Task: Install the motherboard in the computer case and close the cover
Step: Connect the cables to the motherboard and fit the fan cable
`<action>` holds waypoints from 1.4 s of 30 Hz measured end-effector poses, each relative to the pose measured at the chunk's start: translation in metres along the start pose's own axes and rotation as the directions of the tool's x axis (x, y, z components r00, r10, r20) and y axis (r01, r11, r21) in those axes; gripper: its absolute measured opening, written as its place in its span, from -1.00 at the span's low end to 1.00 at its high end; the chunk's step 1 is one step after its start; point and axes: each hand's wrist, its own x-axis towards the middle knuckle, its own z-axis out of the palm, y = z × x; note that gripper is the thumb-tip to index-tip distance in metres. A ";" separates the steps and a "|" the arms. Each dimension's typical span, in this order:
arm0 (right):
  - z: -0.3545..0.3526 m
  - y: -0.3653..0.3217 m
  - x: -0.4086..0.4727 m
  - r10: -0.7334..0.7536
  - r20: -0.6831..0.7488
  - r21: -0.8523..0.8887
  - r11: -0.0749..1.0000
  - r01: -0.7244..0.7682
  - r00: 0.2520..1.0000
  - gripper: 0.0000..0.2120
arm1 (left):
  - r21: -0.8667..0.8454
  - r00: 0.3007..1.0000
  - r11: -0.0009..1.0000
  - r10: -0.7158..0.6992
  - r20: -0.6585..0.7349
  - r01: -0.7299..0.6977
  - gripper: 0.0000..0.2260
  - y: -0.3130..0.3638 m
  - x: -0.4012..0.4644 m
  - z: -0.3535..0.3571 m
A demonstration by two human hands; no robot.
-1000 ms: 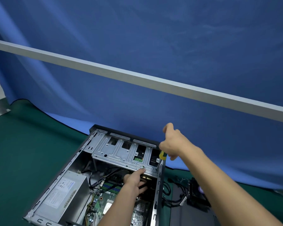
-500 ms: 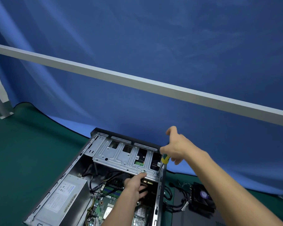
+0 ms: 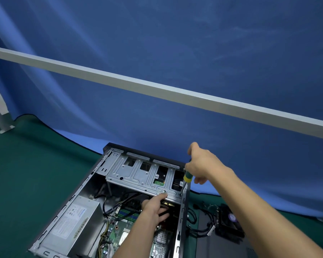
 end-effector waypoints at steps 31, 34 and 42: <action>0.013 0.017 -0.004 0.030 0.211 -0.621 0.776 0.110 0.977 -0.80 | -0.005 0.999 1.000 0.022 -0.028 -0.022 -0.43 -0.002 -0.001 0.002; 0.025 0.049 -0.002 -0.028 0.091 -0.489 0.869 0.069 0.995 -0.75 | 0.002 1.000 1.000 0.016 -0.025 -0.016 -0.39 -0.001 0.000 0.001; 0.124 0.120 0.013 0.119 -0.027 0.334 0.937 -0.103 0.993 -0.93 | 0.126 0.999 0.992 0.034 -0.013 -0.032 -0.41 -0.003 0.003 -0.003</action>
